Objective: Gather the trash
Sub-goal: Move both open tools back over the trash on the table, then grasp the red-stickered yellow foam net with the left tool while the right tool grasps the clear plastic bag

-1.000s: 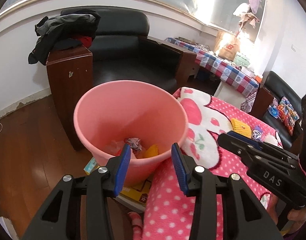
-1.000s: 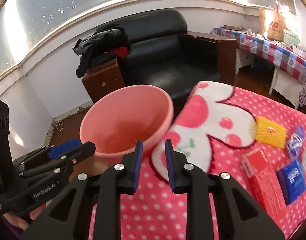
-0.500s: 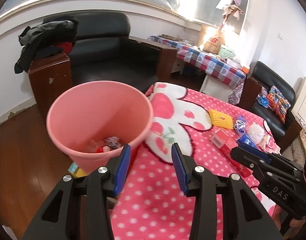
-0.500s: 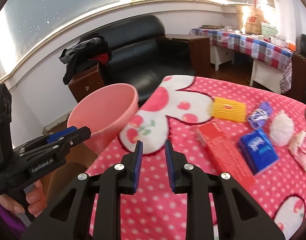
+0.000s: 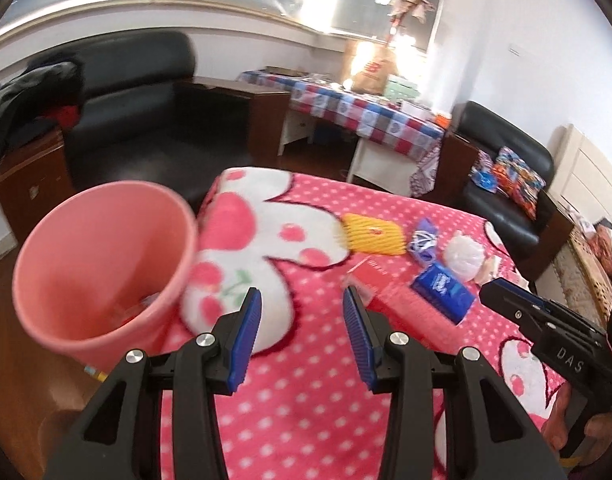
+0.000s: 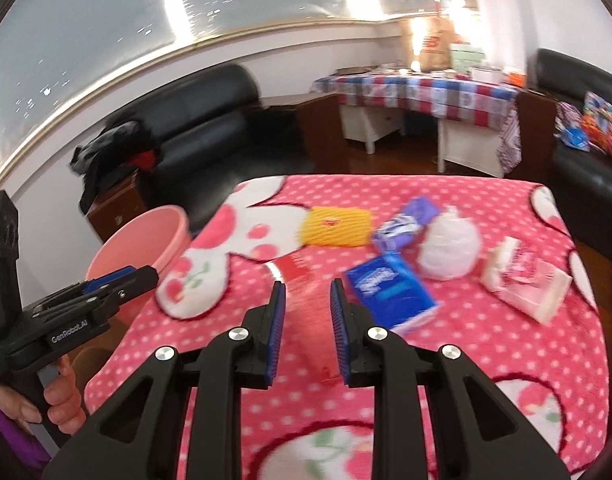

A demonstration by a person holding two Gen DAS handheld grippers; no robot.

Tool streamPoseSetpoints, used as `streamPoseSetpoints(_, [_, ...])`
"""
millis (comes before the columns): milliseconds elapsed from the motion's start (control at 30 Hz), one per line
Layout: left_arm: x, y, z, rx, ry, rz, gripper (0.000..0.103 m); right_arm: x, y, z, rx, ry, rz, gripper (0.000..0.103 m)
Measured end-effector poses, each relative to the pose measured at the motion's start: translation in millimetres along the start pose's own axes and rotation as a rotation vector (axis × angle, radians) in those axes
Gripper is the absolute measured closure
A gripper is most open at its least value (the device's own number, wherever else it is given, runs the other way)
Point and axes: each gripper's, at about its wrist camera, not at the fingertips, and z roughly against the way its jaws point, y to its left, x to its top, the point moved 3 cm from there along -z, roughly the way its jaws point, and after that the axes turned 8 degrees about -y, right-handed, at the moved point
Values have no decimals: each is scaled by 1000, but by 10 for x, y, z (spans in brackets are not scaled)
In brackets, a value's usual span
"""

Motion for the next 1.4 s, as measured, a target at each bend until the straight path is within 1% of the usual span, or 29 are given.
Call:
streamPoseSetpoints(67, [40, -123, -135, -26, 6, -23, 61, 23, -151, 9, -25, -11, -21, 80])
streamPoseSetpoints(233, [123, -351, -489, -62, 34, -61, 61, 41, -434, -2, -67, -20, -56, 80])
streamPoseSetpoints(400, [208, -508, -849, -98, 70, -78, 61, 42, -630, -53, -89, -17, -80, 80])
streamPoseSetpoints(500, [247, -587, -1124, -112, 106, -104, 61, 55, -742, -83, -95, -17, -93, 80])
streamPoseSetpoints(700, [301, -655, -1504, -108, 145, -125, 61, 72, -886, -118, -106, -19, -107, 80])
streamPoseSetpoints(833, [263, -629, -1740, -95, 198, -114, 61, 75, -950, -143, -113, -16, -111, 80])
streamPoseSetpoints(1000, [215, -625, -1876, -113, 222, -94, 62, 80, -1001, -196, -113, -7, -115, 80])
streamPoseSetpoints(1033, [210, -624, -1889, -114, 225, -92, 64, 81, -1006, -209, -111, -3, -115, 80])
streamPoseSetpoints(1067, [199, -621, -1899, -118, 228, -87, 71, 86, -1006, -217, -111, -3, -112, 80])
streamPoseSetpoints(1100, [197, -618, -1906, -123, 229, -82, 75, 90, -1003, -226, -110, -3, -109, 80])
streamPoseSetpoints(1167, [203, -610, -1890, -133, 214, -80, 96, 102, -1007, -248, -111, -3, -106, 80])
streamPoseSetpoints(1300, [229, -601, -1771, -158, 191, -56, 97, 135, -1017, -283, -99, -6, -113, 80])
streamPoseSetpoints(1367, [256, -597, -1661, -167, 168, -47, 98, 156, -1029, -306, -96, -8, -113, 80])
streamPoseSetpoints(1400, [268, -593, -1604, -173, 156, -41, 98, 164, -1044, -328, -96, -6, -114, 76])
